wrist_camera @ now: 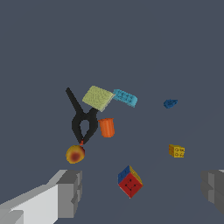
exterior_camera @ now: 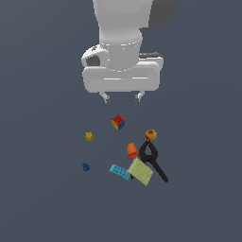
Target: Pick up a designated object from a clutter of objects.
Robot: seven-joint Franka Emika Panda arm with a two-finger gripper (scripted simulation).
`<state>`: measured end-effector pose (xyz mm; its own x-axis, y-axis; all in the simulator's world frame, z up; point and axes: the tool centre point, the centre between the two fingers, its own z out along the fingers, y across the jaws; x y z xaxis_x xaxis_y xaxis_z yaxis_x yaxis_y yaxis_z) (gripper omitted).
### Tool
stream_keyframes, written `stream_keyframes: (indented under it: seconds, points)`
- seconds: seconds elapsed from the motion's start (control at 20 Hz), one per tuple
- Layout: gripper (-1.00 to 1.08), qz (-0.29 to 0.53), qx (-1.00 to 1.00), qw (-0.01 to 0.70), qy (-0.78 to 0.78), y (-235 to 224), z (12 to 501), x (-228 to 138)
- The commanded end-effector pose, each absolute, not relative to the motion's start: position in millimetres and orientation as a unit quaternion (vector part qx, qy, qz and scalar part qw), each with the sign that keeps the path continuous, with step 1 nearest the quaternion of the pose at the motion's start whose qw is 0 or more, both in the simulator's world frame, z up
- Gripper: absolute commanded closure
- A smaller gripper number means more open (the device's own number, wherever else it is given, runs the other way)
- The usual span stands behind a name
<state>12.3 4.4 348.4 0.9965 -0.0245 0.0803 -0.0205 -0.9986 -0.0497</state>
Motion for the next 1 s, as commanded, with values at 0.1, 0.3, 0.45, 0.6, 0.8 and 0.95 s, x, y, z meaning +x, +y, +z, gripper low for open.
stream_keyframes:
  seconds: [0.1,0.3,0.45,0.6,0.8,0.95]
  points:
    - [-0.92,-0.043,-0.999,0.029,0.011,6.8,349.0,12.7]
    - [-0.92,-0.042,-0.999,0.029,0.017,5.3,347.4,14.0]
    - [-0.92,-0.041,-0.998,0.03,0.031,2.9,343.8,17.2]
    - [-0.92,-0.039,-0.997,0.032,0.052,-0.9,338.3,22.0]
    - [-0.92,-0.035,-0.995,0.035,0.091,-8.4,327.5,30.8]
    - [-0.92,-0.032,-0.99,0.037,0.129,-15.8,316.7,38.9]
